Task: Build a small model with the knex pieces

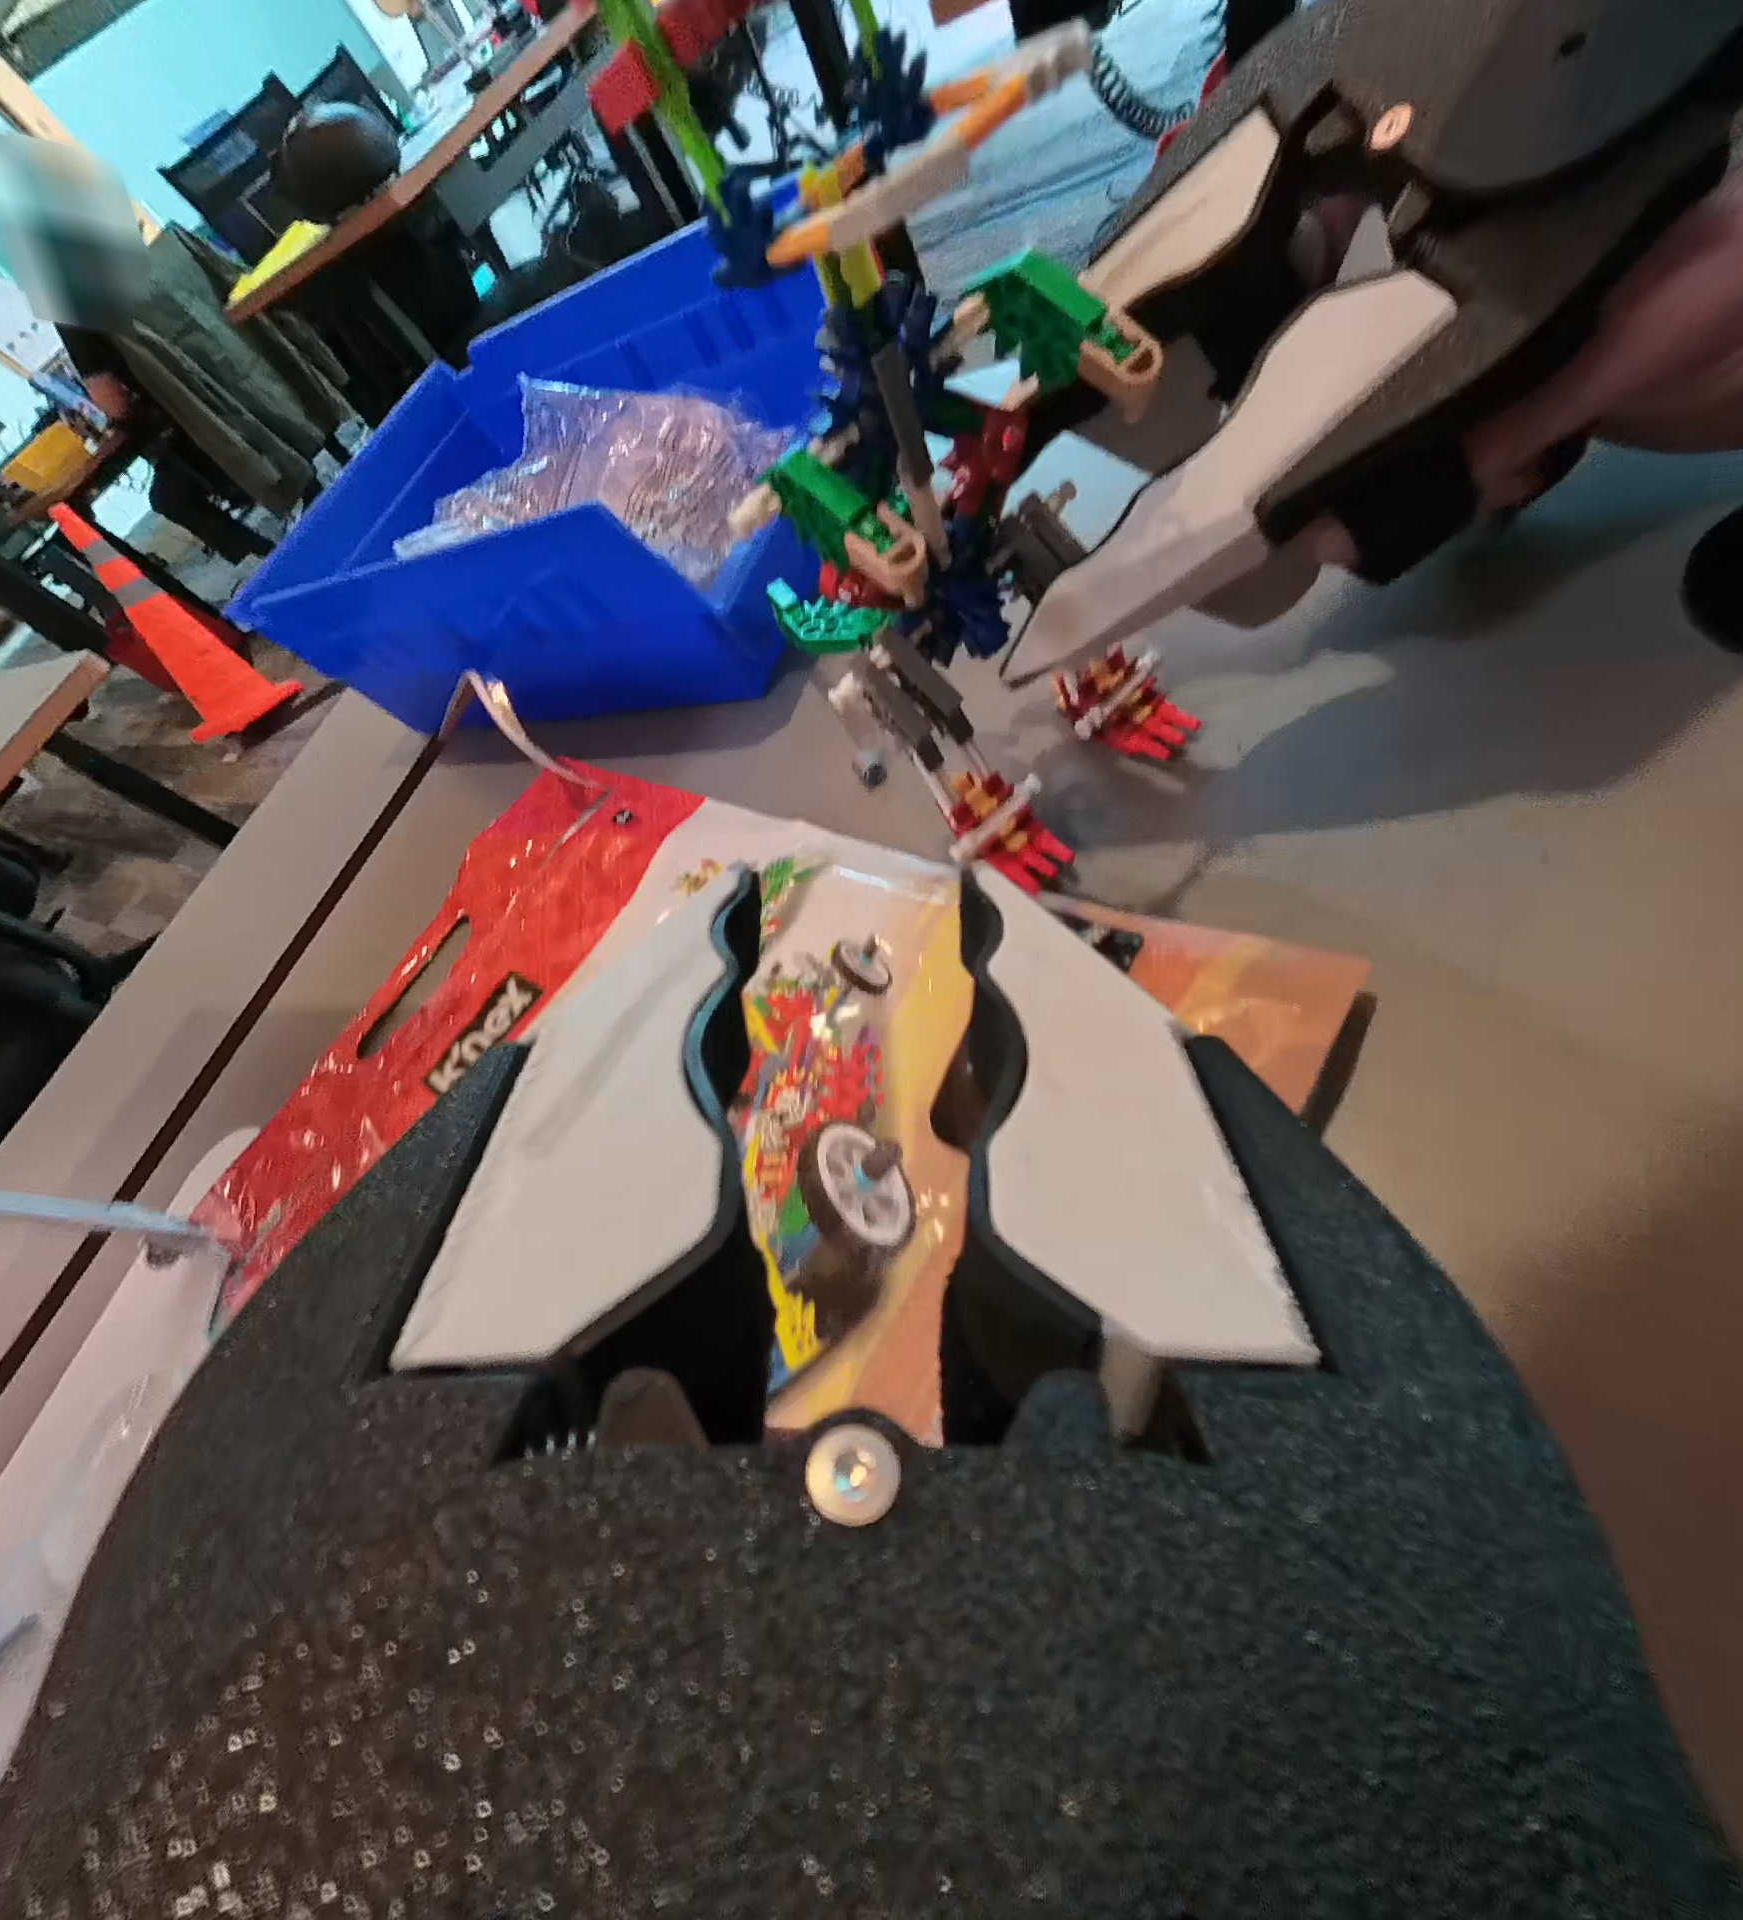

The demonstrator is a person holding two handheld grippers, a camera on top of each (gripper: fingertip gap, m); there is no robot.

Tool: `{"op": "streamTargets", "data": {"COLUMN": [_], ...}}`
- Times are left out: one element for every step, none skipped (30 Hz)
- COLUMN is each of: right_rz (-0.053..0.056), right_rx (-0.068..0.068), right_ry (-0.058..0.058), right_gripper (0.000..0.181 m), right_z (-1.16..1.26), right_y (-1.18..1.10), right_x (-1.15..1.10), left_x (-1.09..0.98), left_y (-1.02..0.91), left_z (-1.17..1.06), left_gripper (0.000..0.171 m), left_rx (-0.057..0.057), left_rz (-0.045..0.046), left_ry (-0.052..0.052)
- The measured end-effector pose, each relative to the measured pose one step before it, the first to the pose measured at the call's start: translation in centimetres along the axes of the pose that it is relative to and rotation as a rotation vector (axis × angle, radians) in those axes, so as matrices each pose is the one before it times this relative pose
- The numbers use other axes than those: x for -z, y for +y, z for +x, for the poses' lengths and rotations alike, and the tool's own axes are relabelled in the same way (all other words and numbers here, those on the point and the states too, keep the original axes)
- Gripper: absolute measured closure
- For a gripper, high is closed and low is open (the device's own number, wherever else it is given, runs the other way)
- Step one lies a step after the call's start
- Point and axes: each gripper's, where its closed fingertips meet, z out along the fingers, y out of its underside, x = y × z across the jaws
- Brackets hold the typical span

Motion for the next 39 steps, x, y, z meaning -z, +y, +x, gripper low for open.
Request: {"op": "streamTargets", "data": {"right_rz": [0.0014,-0.0014,-0.0053,-0.0052,-0.0044,-0.0081,-0.0132,-0.015,-0.011,-0.0053,-0.0054,0.0003,0.0156,0.0399,0.0444,0.0408,0.0452,0.0445,0.0194,-0.0069,-0.0134,-0.0162,-0.0283,-0.0271,-0.0172,-0.0277,-0.0381,-0.0405,-0.0382,-0.0313,-0.0206,-0.0195,-0.0163,-0.004,0.0002,0.0029,0.005,0.0045,0.0014], "right_rx": [0.0012,0.0031,-0.0003,-0.0071,-0.0054,-0.0036,-0.006,-0.0066,-0.0072,-0.0077,-0.0055,0.0004,0.0132,0.0249,0.0113,-0.0081,-0.0031,0.0091,0.0083,0.01,0.0226,0.0281,0.0154,0.012,0.0191,0.0165,0.006,-0.0045,-0.0049,0.0055,0.0131,0.0088,0.0055,-0.0011,-0.0065,-0.0063,-0.0038,-0.0002,0.006], "right_ry": [0.0009,0.0018,0.0044,0.0074,0.0093,0.0125,0.0128,0.0086,0.0121,0.0058,-0.0106,-0.0162,-0.0316,-0.0438,-0.0476,-0.0578,-0.0686,-0.0525,-0.0247,-0.0047,0.0076,0.0118,0.0112,-0.0042,-0.0096,-0.0016,-0.001,-0.0125,-0.0223,-0.0151,-0.0038,-0.0108,-0.0049,-0.0006,-0.0056,-0.0054,-0.0026,-0.0026,-0.0022], "right_gripper": [0.127,0.127,0.127,0.127,0.127,0.126,0.125,0.125,0.125,0.125,0.126,0.127,0.129,0.134,0.14,0.14,0.14,0.139,0.139,0.138,0.137,0.137,0.137,0.136,0.135,0.135,0.135,0.133,0.131,0.131,0.132,0.132,0.132,0.133,0.133,0.133,0.133,0.135,0.137], "right_z": [-0.01,-0.02,0.016,0.061,0.058,0.117,0.121,0.026,-0.003,-0.181,-0.468,-0.65,-1.01,-1.363,-1.405,-1.472,-1.635,-1.38,-0.796,-0.314,-0.014,0.142,0.251,0.045,-0.038,0.12,0.122,-0.1,-0.346,-0.334,-0.235,-0.297,-0.135,0.006,0.003,0.006,0.006,-0.031,-0.089], "right_y": [-0.063,-0.003,0.084,0.082,0.054,0.153,0.276,0.313,0.25,0.171,0.173,0.03,-0.321,-0.849,-1.155,-1.272,-1.338,-1.256,-0.831,-0.382,-0.19,-0.028,0.217,0.219,0.171,0.402,0.635,0.735,0.789,0.719,0.549,0.432,0.247,0.025,0.002,-0.014,-0.032,-0.038,-0.01], "right_x": [0.1,0.139,0.151,0.139,0.202,0.316,0.443,0.549,0.663,0.737,0.725,0.65,0.546,0.436,0.12,-0.318,-0.74,-1.132,-1.472,-1.637,-1.592,-1.502,-1.464,-1.338,-1.131,-1.007,-0.893,-0.764,-0.657,-0.514,-0.382,-0.296,-0.195,-0.099,-0.035,0.016,0.045,0.037,0.012], "left_x": [0.549,0.598,0.67,0.703,0.724,0.72,0.657,0.56,0.472,0.429,0.379,0.316,0.238,0.151,0.0,-0.168,-0.316,-0.353,-0.386,-0.437,-0.433,-0.412,-0.411,-0.405,-0.391,-0.314,-0.196,-0.071,0.008,0.06,0.026,-0.055,-0.048,0.02,0.014,-0.003,0.009,-0.024,-0.036], "left_y": [0.535,0.558,0.561,0.574,0.58,0.603,0.708,0.851,0.904,0.796,0.709,0.684,0.588,0.517,0.545,0.63,0.681,0.546,0.436,0.401,0.329,0.245,0.251,0.281,0.336,0.303,0.27,0.187,0.168,0.089,0.062,0.256,0.214,-0.008,0.052,0.098,-0.006,0.022,0.012], "left_z": [-0.025,-0.089,-0.256,-0.327,-0.398,-0.515,-0.618,-0.705,-0.775,-0.803,-0.782,-0.814,-0.772,-0.683,-0.527,-0.346,-0.246,-0.21,-0.133,-0.071,-0.066,0.004,0.101,0.186,0.19,0.182,0.158,0.105,0.178,0.058,-0.106,-0.014,0.109,0.097,0.164,0.2,0.128,0.084,0.077], "left_gripper": [0.135,0.135,0.135,0.135,0.134,0.135,0.134,0.134,0.134,0.134,0.134,0.134,0.134,0.135,0.135,0.135,0.135,0.135,0.135,0.134,0.134,0.134,0.134,0.134,0.134,0.134,0.136,0.142,0.147,0.147,0.146,0.147,0.148,0.15,0.154,0.157,0.16,0.162,0.163], "left_rx": [0.0069,0.0086,0.0098,0.0117,0.0134,0.0126,0.0092,0.0049,0.0034,0.0044,0.0042,0.0029,0.0021,0.0019,0.0021,0.0035,-0.0002,-0.0086,-0.0104,-0.0063,-0.006,-0.005,-0.0015,0.0008,-0.0003,-0.0051,-0.0054,0.0026,0.0087,0.0004,-0.0038,0.0017,-0.003,-0.0021,0.0008,-0.0047,-0.0098,-0.0074,-0.0057], "left_rz": [-0.01389,-0.01244,-0.01066,-0.00966,-0.00773,-0.00482,-0.01011,-0.01935,-0.02333,-0.01775,-0.01397,-0.01514,-0.00971,-0.00672,-0.01014,-0.01726,-0.02214,-0.01585,-0.01227,-0.01289,-0.0106,-0.00733,-0.00824,-0.0105,-0.01415,-0.00967,-0.00724,-0.00275,-0.00386,-0.00095,0.00067,-0.01389,-0.01304,0.00152,-0.00157,-0.00508,0.00186,-0.00165,-0.00324], "left_ry": [-0.0063,-0.0088,-0.0154,-0.0156,-0.0158,-0.0189,-0.0207,-0.0216,-0.021,-0.0191,-0.0151,-0.0145,-0.0121,-0.0069,0.0008,0.0096,0.0118,0.0078,0.0092,0.0114,0.0108,0.0142,0.0201,0.024,0.0228,0.0177,0.0161,0.016,0.0234,0.0099,-0.0036,0.0032,0.0084,0.0077,0.0134,0.0133,0.0042,0.0013,0.0012]}}
